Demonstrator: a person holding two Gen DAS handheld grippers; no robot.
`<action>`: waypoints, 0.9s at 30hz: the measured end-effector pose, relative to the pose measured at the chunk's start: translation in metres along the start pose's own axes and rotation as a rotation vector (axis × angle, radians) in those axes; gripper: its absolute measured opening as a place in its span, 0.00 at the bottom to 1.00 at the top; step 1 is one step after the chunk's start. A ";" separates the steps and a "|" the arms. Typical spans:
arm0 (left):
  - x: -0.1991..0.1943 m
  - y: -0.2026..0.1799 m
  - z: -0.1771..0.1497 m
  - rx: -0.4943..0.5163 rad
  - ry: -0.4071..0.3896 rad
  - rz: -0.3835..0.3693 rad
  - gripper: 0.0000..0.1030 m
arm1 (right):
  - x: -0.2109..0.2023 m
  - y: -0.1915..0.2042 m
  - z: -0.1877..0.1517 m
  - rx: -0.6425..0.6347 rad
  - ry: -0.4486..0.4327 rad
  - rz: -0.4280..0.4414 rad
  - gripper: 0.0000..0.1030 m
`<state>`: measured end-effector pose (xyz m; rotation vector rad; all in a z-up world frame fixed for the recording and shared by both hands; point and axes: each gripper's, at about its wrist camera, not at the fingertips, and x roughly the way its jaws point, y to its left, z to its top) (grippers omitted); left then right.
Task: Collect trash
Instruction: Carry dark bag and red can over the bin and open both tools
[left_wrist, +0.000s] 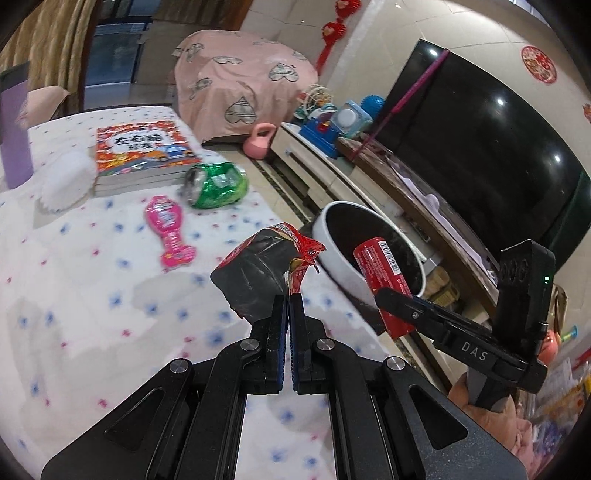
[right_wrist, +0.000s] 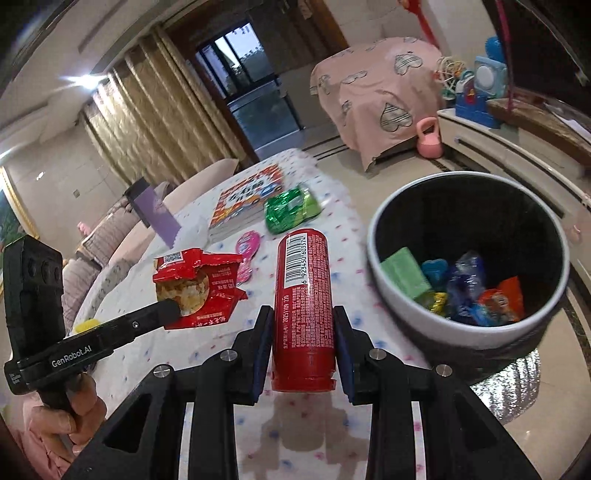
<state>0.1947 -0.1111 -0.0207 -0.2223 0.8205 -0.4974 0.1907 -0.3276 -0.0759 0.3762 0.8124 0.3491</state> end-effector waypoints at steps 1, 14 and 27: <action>0.002 -0.004 0.001 0.005 0.001 -0.005 0.02 | -0.003 -0.004 0.001 0.008 -0.006 -0.006 0.31; 0.022 -0.051 0.019 0.077 0.010 -0.073 0.02 | -0.039 -0.053 0.014 0.077 -0.081 -0.080 0.31; 0.053 -0.081 0.041 0.121 0.036 -0.102 0.02 | -0.043 -0.088 0.029 0.119 -0.103 -0.133 0.31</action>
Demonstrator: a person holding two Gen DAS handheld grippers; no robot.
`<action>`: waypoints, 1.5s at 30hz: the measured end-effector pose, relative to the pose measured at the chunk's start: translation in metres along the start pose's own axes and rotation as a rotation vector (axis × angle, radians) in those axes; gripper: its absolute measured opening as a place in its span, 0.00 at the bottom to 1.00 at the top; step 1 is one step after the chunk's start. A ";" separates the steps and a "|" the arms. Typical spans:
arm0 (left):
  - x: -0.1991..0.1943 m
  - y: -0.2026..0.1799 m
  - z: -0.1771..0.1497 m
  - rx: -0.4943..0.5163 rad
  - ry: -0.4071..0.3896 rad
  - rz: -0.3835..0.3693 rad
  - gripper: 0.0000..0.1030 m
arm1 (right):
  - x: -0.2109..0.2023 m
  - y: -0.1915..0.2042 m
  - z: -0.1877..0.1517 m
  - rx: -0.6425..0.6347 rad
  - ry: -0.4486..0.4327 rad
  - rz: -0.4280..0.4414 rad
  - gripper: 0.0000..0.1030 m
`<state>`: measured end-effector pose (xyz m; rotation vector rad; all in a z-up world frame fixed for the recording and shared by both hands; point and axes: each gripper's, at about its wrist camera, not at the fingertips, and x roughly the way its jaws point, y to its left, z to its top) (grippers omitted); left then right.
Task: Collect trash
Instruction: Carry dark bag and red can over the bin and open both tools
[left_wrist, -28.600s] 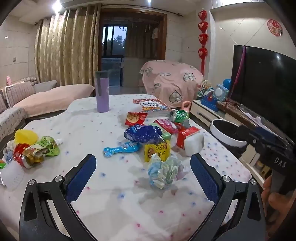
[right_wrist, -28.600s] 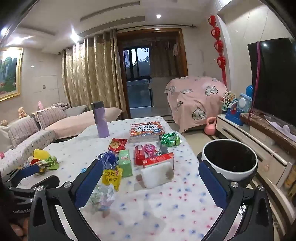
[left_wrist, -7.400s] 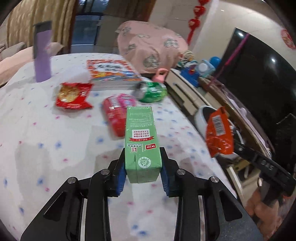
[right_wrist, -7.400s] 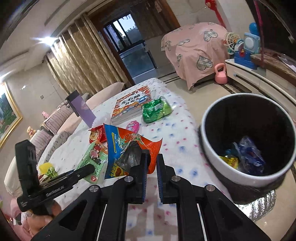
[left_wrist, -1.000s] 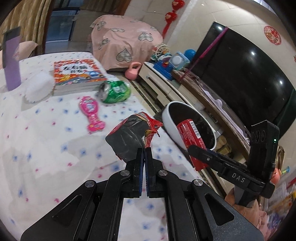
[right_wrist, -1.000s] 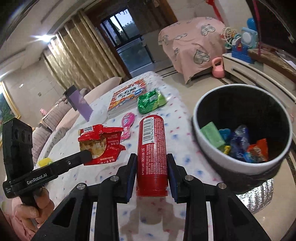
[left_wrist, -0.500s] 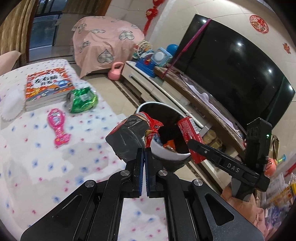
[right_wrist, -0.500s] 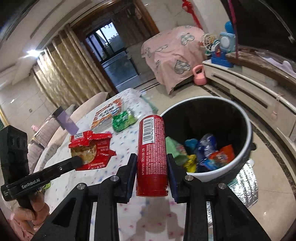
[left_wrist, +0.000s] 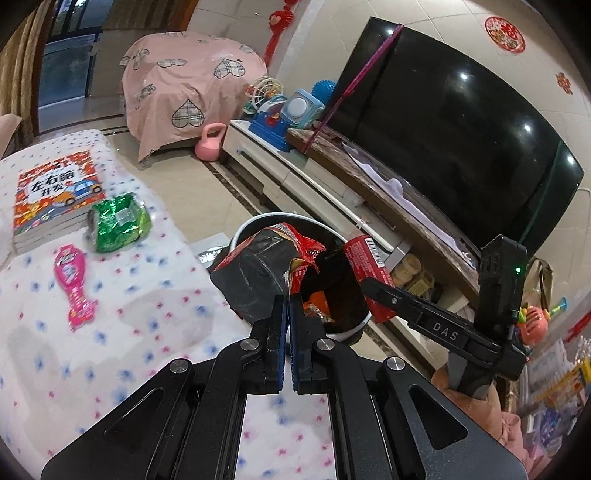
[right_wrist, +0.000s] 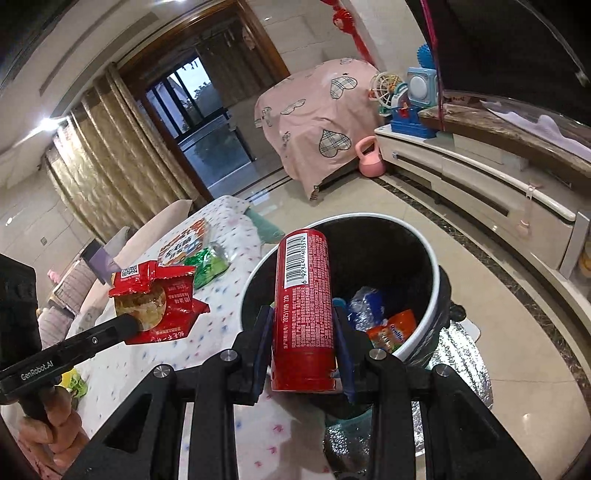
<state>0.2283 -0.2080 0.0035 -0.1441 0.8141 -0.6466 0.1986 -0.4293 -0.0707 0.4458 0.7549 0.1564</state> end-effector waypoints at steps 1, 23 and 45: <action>0.004 -0.003 0.002 0.007 0.005 -0.002 0.02 | 0.001 -0.002 0.002 0.002 -0.001 -0.002 0.31; 0.062 -0.026 0.011 0.048 0.097 -0.009 0.02 | 0.021 -0.028 0.020 0.013 0.037 -0.034 0.31; 0.064 -0.009 0.011 -0.027 0.106 -0.008 0.40 | 0.035 -0.034 0.023 -0.003 0.065 -0.074 0.44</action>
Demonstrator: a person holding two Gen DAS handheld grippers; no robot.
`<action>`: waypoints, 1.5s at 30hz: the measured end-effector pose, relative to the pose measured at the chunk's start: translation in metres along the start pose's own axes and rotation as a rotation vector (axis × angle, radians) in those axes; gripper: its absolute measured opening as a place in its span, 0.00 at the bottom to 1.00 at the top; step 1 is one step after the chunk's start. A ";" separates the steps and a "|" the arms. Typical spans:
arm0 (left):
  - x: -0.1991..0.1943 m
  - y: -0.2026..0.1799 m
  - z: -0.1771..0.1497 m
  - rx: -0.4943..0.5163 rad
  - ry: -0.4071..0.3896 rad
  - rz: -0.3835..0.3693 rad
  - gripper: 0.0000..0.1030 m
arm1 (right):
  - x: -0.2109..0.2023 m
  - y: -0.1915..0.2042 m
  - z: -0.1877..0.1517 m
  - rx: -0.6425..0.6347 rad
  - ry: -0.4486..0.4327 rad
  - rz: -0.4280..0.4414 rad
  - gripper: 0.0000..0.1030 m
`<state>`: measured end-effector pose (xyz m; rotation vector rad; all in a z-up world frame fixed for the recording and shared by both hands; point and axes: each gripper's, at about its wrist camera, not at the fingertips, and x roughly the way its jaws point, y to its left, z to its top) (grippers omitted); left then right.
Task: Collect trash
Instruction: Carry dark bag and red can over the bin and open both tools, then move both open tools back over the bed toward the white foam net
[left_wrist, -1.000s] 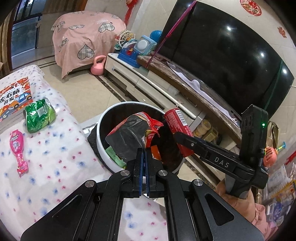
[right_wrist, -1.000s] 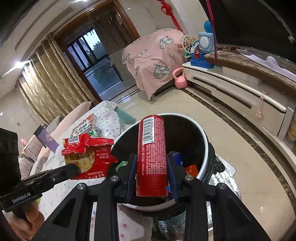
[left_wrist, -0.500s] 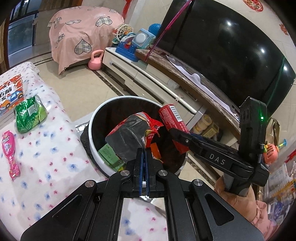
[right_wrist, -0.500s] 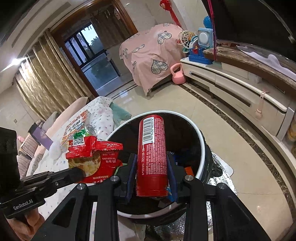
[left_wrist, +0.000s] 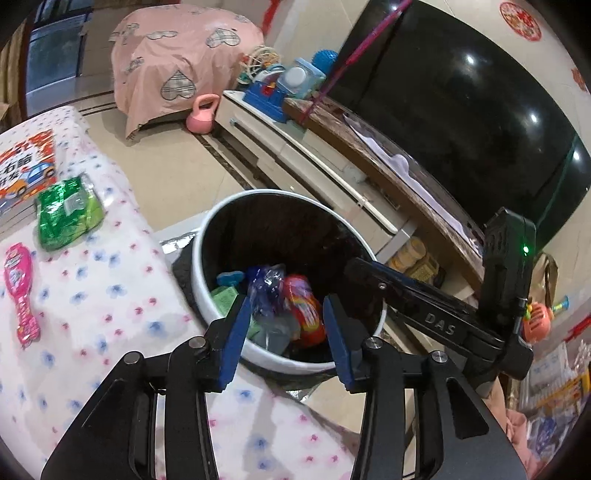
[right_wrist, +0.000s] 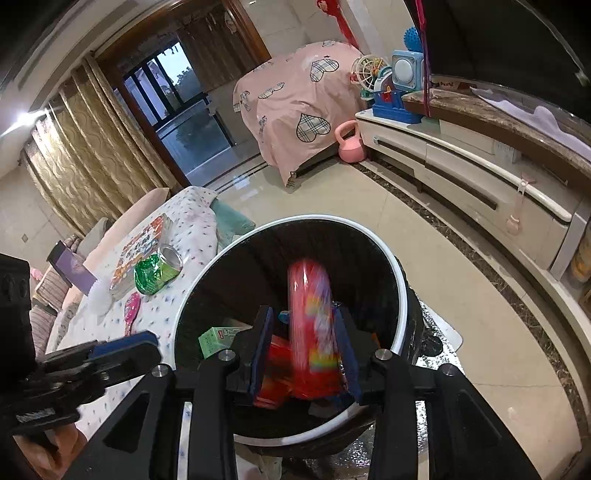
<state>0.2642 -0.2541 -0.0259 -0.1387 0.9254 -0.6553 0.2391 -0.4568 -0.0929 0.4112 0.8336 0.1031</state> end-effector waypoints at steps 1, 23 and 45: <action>-0.002 0.003 -0.001 -0.005 -0.004 0.000 0.40 | -0.001 0.001 -0.001 0.002 -0.004 0.001 0.47; -0.110 0.164 -0.090 -0.332 -0.128 0.230 0.55 | 0.002 0.119 -0.048 -0.069 -0.014 0.163 0.97; -0.169 0.254 -0.109 -0.436 -0.215 0.407 0.62 | 0.074 0.231 -0.072 -0.216 0.141 0.215 0.96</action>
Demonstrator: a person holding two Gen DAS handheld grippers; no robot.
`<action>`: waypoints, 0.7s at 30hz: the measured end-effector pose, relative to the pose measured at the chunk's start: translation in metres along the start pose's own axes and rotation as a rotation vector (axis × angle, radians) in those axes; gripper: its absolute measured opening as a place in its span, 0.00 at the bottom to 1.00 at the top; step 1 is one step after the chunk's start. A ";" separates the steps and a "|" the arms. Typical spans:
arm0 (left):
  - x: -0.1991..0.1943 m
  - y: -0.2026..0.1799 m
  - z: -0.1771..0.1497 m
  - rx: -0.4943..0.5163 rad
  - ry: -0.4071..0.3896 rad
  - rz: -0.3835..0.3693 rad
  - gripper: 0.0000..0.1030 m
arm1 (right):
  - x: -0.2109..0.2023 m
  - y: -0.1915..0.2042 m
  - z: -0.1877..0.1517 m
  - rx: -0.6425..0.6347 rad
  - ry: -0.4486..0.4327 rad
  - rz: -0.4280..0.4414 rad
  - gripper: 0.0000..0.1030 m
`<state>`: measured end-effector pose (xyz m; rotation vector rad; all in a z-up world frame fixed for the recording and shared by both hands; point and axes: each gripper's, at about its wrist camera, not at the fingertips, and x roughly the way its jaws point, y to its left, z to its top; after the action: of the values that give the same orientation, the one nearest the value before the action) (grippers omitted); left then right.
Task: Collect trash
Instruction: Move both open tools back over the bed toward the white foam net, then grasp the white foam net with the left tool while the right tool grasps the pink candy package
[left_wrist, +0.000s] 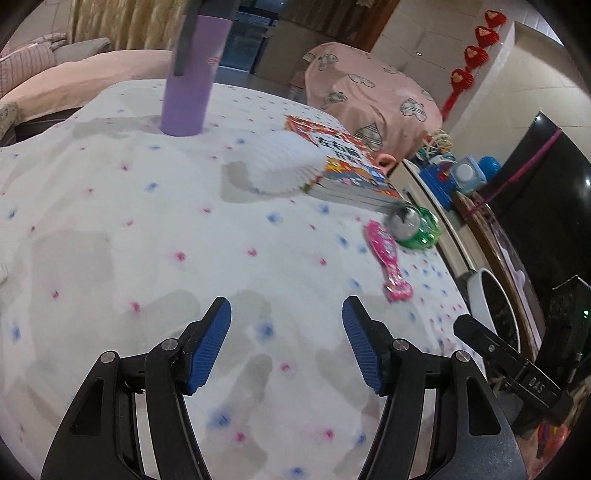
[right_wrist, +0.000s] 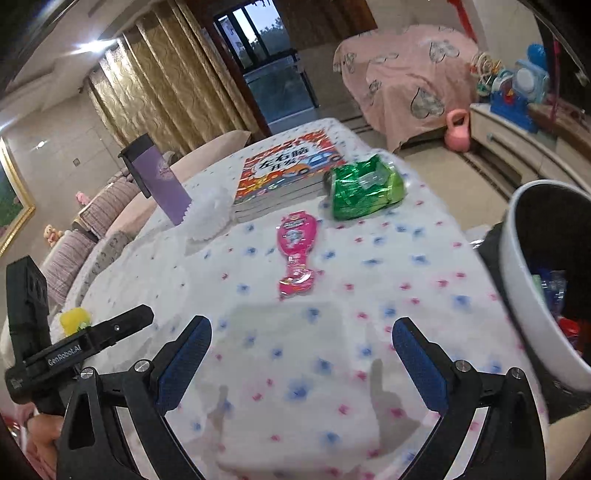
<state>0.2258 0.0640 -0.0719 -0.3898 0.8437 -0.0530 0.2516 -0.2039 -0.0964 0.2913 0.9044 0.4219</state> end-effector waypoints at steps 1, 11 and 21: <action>0.001 0.001 0.002 -0.003 -0.001 0.004 0.62 | 0.002 0.002 0.002 -0.002 0.000 0.005 0.96; 0.028 0.010 0.043 0.003 -0.027 0.058 0.62 | 0.029 0.015 0.018 -0.062 0.005 -0.027 0.95; 0.070 0.016 0.079 0.004 -0.021 0.090 0.62 | 0.067 0.014 0.033 -0.098 0.050 -0.041 0.84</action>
<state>0.3293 0.0898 -0.0809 -0.3478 0.8398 0.0328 0.3117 -0.1626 -0.1174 0.1726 0.9345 0.4357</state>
